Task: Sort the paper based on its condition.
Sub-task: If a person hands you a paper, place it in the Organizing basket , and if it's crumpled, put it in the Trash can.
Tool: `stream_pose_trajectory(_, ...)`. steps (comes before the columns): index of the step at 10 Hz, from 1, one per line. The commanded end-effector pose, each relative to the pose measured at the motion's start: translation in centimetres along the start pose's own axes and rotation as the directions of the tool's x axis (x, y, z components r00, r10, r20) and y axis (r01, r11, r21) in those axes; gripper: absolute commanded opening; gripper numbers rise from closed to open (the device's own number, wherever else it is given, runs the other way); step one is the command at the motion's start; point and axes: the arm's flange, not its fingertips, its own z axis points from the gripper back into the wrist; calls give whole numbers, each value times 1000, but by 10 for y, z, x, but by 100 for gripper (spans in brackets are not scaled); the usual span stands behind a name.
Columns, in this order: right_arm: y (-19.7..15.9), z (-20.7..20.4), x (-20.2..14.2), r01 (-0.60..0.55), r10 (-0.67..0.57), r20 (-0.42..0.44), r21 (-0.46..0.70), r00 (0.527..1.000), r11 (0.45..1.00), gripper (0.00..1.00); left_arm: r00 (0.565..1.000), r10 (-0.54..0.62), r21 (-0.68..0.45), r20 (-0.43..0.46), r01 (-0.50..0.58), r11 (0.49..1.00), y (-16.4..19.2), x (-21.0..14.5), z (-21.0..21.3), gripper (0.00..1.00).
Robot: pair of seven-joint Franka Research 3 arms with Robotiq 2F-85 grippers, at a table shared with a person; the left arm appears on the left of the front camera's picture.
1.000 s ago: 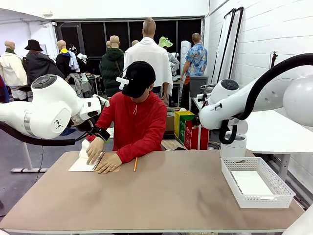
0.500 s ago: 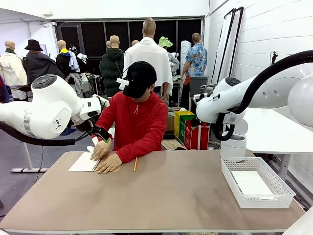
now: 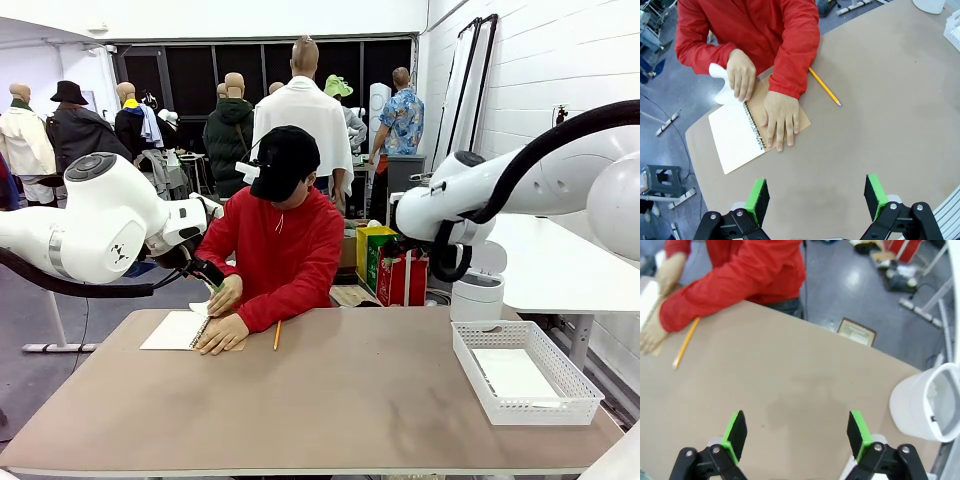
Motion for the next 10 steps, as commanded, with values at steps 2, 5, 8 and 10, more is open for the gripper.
stream_pose_trajectory(2, 7, 23, 32, 9, -4, -61, 81, 998, 997, 100, 1000, -3, -1, -3, 3, 1000, 0, -1, -1, 100)
stream_pose_trajectory(5, 19, 41, 21, -113, 124, -41, 198, 991, 974, 100, 1000, -3, -1, -3, 3, 1000, 0, -1, -1, 100)
stream_pose_trajectory(8, 32, 64, -8, -257, 248, 67, 219, 966, 941, 100, 1000, -3, -1, -3, 3, 1000, 0, -1, -1, 100)
stream_pose_trajectory(10, 38, 77, -28, -294, 280, 93, 210, 955, 932, 100, 1000, -3, -1, -3, 3, 1000, 0, -1, -1, 100)
